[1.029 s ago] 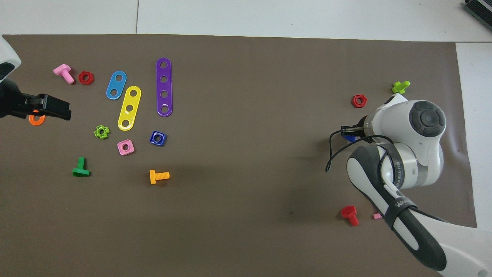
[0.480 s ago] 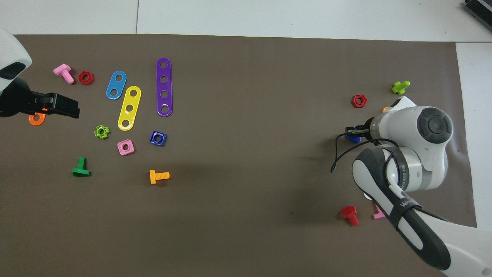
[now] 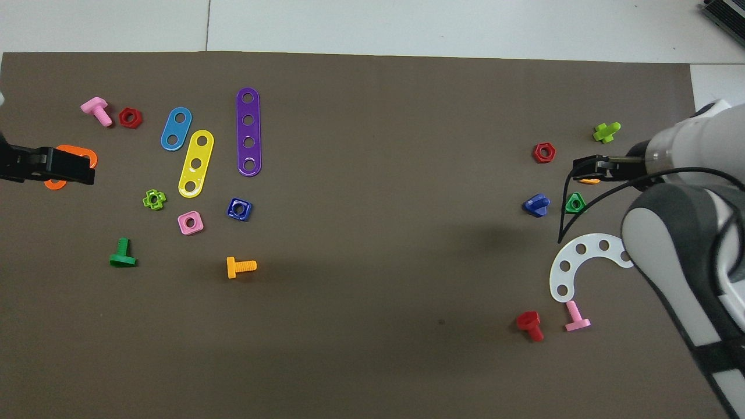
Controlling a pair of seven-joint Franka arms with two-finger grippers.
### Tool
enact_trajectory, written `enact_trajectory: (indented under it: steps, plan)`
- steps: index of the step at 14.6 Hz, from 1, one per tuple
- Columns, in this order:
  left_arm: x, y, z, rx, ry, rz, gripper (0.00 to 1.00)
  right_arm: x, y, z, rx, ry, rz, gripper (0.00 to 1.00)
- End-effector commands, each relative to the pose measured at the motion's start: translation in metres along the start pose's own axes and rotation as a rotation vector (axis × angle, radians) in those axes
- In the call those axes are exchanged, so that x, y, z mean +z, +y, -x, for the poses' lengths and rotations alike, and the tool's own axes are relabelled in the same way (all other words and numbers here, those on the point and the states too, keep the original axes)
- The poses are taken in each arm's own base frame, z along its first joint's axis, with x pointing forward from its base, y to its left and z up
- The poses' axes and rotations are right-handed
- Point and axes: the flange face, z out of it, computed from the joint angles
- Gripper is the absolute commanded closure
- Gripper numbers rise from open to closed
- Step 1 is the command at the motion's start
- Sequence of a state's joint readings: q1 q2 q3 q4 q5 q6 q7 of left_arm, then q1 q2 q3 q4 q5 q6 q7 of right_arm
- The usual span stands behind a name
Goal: Unscrew and place screws in storage area
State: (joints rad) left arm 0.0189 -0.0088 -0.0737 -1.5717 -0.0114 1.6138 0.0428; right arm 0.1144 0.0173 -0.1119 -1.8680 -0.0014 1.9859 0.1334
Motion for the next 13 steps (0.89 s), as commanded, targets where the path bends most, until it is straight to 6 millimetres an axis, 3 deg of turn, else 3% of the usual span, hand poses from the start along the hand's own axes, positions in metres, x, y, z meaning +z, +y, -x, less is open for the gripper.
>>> enact_trajectory:
  steps: [1, 5, 7, 8, 13]
  plan:
    - [0.002, 0.000, 0.009, -0.005, 0.005, -0.017, 0.00, -0.049, 0.013, 0.023, 0.035, -0.060, -0.009, 0.00]
    - [0.002, 0.000, 0.005, 0.006, 0.005, -0.018, 0.00, -0.114, 0.050, 0.040, 0.010, -0.126, 0.023, 0.00]
    - [-0.003, -0.002, 0.004, 0.005, 0.017, -0.027, 0.00, -0.117, 0.084, 0.038, 0.033, -0.119, 0.019, 0.00]
    - [-0.004, -0.003, 0.004, 0.003, 0.020, -0.027, 0.00, -0.119, 0.090, 0.038, 0.045, -0.110, 0.016, 0.00]
    - [-0.003, -0.007, 0.007, -0.006, 0.012, -0.026, 0.00, -0.134, 0.079, 0.030, 0.067, -0.116, 0.036, 0.00]
